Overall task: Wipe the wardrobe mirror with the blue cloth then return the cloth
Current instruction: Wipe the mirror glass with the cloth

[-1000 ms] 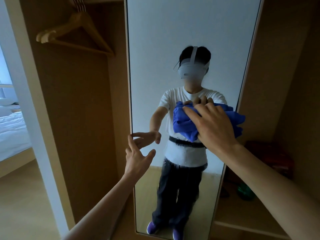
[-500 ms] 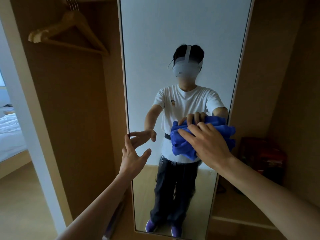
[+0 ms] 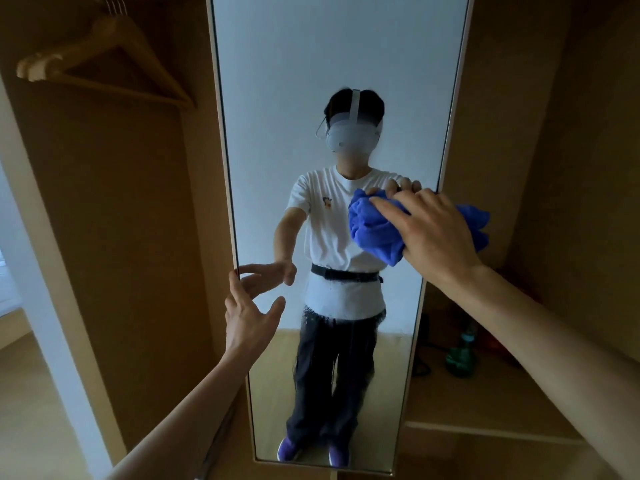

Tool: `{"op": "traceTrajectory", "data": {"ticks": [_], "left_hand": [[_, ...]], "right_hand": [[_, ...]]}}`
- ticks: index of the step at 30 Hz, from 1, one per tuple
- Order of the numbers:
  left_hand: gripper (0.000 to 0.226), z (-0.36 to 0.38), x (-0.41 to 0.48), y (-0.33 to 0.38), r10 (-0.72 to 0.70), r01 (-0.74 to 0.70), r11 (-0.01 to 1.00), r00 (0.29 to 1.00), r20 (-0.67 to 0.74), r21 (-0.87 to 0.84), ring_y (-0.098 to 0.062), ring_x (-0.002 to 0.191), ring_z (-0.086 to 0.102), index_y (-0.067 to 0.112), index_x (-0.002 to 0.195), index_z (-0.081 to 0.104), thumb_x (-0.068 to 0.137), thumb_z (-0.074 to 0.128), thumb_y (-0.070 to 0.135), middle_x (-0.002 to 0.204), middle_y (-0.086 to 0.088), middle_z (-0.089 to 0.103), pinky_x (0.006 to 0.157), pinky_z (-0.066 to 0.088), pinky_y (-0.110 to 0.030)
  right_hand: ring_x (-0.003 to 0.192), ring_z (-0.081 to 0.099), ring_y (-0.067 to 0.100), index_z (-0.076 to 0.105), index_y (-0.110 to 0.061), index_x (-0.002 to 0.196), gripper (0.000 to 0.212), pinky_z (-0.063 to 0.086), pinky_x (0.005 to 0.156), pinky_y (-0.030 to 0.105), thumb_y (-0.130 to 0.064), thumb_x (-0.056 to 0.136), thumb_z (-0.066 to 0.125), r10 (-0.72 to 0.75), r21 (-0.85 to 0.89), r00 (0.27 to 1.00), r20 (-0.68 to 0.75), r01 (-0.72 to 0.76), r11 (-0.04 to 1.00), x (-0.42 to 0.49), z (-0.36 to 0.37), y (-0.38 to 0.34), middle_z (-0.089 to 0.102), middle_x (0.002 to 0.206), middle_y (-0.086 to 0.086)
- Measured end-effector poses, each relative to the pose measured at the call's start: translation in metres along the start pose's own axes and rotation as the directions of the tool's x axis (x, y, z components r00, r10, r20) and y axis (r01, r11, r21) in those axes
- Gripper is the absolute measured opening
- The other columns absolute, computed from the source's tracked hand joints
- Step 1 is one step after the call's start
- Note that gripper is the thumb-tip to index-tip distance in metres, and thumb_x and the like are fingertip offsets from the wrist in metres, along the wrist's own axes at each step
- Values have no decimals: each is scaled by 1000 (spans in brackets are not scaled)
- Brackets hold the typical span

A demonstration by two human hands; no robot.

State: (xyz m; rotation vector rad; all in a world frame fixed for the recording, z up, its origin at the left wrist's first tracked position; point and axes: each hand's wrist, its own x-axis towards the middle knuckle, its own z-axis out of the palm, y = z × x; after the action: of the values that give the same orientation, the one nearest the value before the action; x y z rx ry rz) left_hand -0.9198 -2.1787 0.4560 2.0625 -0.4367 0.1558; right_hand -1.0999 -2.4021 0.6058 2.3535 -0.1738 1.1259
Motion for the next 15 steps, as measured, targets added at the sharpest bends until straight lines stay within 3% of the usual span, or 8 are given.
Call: {"op": "traceTrajectory", "data": {"ticks": [4, 15], "left_hand": [[104, 4, -3, 0, 2, -2, 1000, 1000, -26, -1, -41, 142, 36, 32, 160, -12, 92, 67, 48, 161, -18, 23, 102, 48, -60], [105, 4, -3, -2, -3, 3, 1000, 1000, -30, 8, -42, 143, 36, 31, 160, -11, 92, 67, 47, 162, -18, 21, 101, 49, -61]], "right_hand": [[93, 54, 35, 52, -16, 139, 51, 40, 85, 48, -11, 89, 63, -32, -4, 999, -8, 32, 999, -21, 12, -5, 60, 112, 12], [96, 58, 31, 56, -17, 135, 62, 46, 85, 47, -6, 75, 69, -22, 68, 989, 143, 12, 998, -71, 29, -18, 62, 114, 7]]}}
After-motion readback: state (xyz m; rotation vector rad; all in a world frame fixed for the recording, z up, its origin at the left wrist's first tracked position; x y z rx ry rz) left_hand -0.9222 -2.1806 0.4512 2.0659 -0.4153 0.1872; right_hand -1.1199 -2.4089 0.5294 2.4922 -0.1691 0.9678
